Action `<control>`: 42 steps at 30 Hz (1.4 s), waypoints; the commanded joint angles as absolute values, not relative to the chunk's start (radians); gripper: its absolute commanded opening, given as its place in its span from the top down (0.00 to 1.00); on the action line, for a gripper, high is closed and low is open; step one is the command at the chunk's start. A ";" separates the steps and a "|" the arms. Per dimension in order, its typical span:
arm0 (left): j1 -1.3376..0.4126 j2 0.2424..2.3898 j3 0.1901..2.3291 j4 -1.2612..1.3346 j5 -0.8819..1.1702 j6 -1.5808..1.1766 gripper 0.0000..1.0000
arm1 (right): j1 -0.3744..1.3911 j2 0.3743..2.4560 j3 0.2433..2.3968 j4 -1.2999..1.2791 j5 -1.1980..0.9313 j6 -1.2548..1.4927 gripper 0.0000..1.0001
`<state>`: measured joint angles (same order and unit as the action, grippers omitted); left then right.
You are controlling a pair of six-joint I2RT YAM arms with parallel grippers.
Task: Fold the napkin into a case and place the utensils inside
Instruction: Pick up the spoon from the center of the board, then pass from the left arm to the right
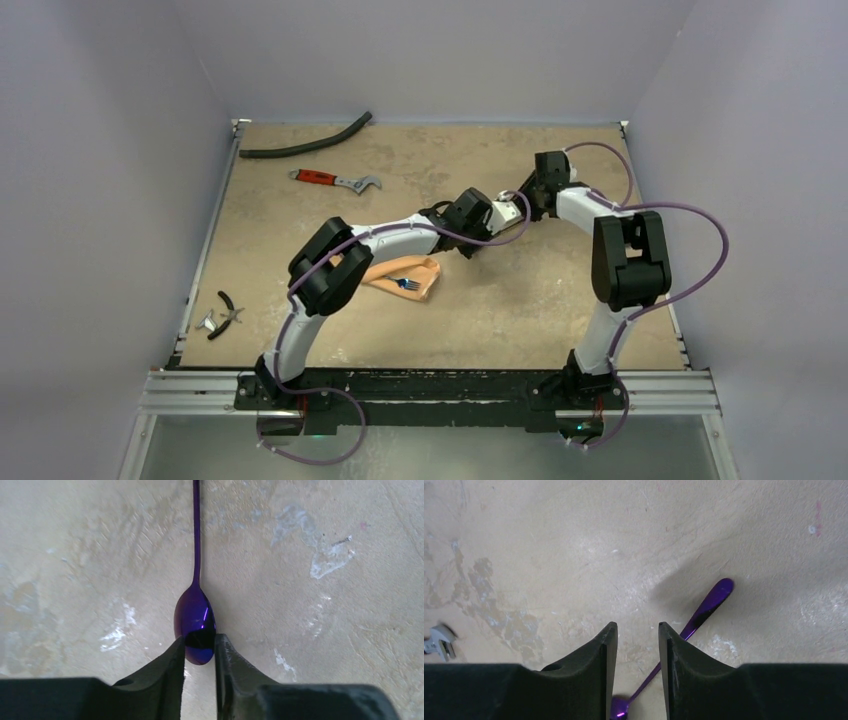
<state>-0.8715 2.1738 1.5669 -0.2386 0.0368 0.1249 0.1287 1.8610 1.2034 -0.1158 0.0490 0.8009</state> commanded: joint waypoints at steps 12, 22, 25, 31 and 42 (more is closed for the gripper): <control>-0.804 2.243 1.582 -0.414 0.112 0.069 1.00 | 0.119 1.631 0.988 -0.044 -0.023 0.823 0.44; -0.803 2.231 1.576 -0.411 0.125 0.074 1.00 | 0.120 1.598 0.977 -0.014 -0.080 0.805 0.40; -0.803 2.229 1.570 -0.409 0.133 0.076 1.00 | 0.120 1.580 0.948 -0.004 -0.062 0.787 0.39; -0.803 2.229 1.563 -0.406 0.124 0.092 1.00 | 0.133 1.629 0.926 0.129 -0.094 0.790 0.38; -0.805 2.222 1.552 -0.399 0.111 0.114 1.00 | 0.187 1.777 0.923 0.306 -0.126 0.873 0.59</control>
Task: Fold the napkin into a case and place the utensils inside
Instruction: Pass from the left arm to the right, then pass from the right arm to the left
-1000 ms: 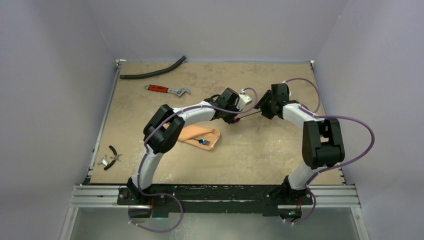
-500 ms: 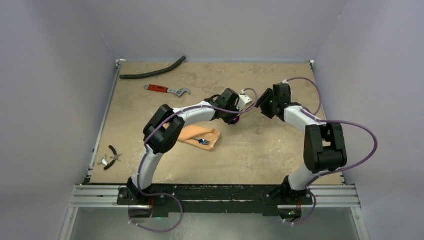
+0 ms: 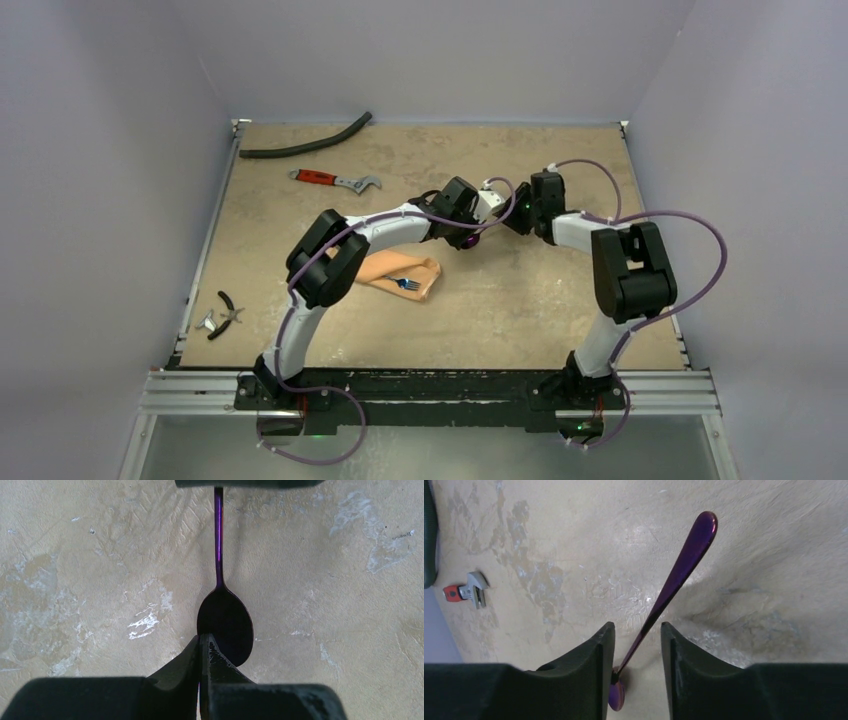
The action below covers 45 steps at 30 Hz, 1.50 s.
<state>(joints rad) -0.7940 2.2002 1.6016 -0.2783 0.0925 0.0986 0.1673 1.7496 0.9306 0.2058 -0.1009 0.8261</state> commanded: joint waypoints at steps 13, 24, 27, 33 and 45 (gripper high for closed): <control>-0.687 2.143 1.654 -0.555 0.412 0.039 0.73 | 0.229 1.711 0.906 0.433 -0.146 0.774 1.00; -0.316 1.952 1.907 -1.050 0.829 0.520 0.39 | 0.266 1.651 1.067 0.237 -0.606 0.546 1.00; -0.304 1.852 1.875 -1.024 0.698 0.742 0.35 | 0.330 1.665 1.165 0.118 -0.716 0.524 1.00; -0.304 1.393 1.419 -0.590 0.542 1.271 0.25 | 0.426 1.713 1.351 0.009 -0.914 0.576 1.00; -0.305 0.851 0.900 -0.215 0.649 1.916 0.18 | 0.681 1.723 1.364 0.387 -1.138 0.915 1.00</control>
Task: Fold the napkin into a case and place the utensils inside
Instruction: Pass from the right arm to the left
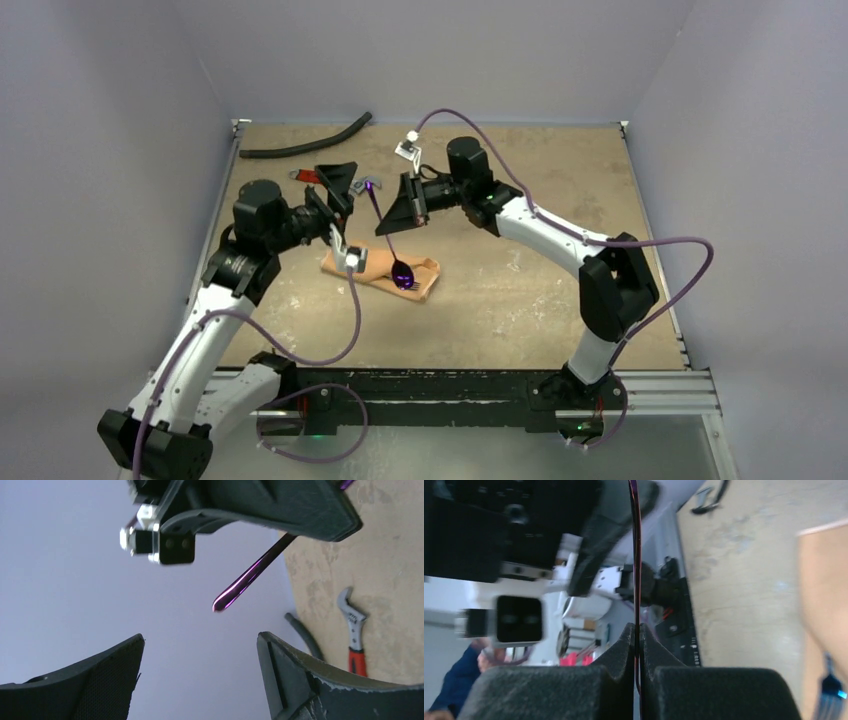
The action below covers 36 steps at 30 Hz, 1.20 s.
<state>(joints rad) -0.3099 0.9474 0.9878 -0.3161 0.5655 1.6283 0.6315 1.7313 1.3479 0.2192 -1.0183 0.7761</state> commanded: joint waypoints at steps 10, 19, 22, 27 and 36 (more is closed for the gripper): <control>-0.305 0.706 0.808 -0.264 0.772 2.120 0.22 | 0.739 1.708 1.397 0.392 -1.165 0.941 1.00; -0.305 0.688 0.789 -0.318 0.793 2.187 0.31 | 0.755 1.758 1.467 0.408 -1.184 0.961 1.00; -0.306 0.695 0.775 -0.308 0.798 2.201 0.34 | 0.766 1.778 1.486 0.406 -1.190 0.964 1.00; -0.305 0.706 0.771 -0.284 0.801 2.187 0.56 | 0.769 1.808 1.504 0.404 -1.196 0.970 1.00; -0.305 0.713 0.730 -0.158 0.682 2.086 1.00 | 0.759 1.804 1.489 0.367 -1.178 0.967 0.68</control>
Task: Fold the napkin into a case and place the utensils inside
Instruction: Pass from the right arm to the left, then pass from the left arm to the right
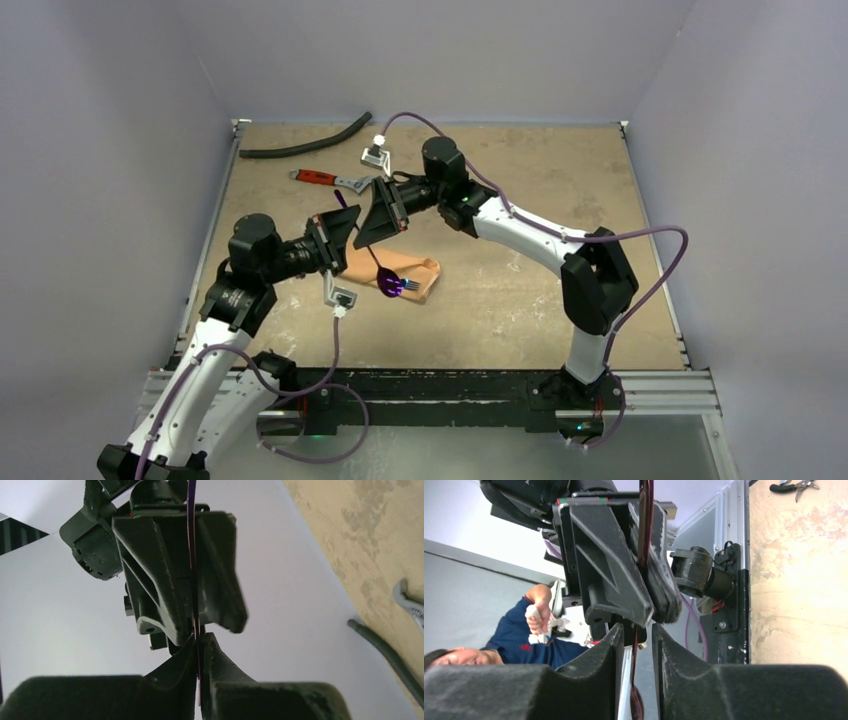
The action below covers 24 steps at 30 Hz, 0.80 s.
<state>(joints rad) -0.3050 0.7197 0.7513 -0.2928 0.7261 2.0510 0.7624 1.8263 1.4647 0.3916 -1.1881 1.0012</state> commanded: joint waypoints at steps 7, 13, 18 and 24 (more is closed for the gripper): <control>-0.306 0.736 0.700 -0.083 0.486 2.021 1.00 | 0.686 1.586 1.314 0.182 -0.915 0.861 0.38; -0.307 0.764 0.681 0.032 0.344 1.897 1.00 | 0.667 1.374 1.030 0.359 -0.684 1.047 0.39; -0.309 0.789 0.675 0.125 0.237 1.782 1.00 | 0.677 1.356 0.970 0.429 -0.564 1.127 0.41; -0.308 0.774 0.663 0.139 0.211 1.750 1.00 | 0.697 1.381 0.971 0.477 -0.521 1.163 0.42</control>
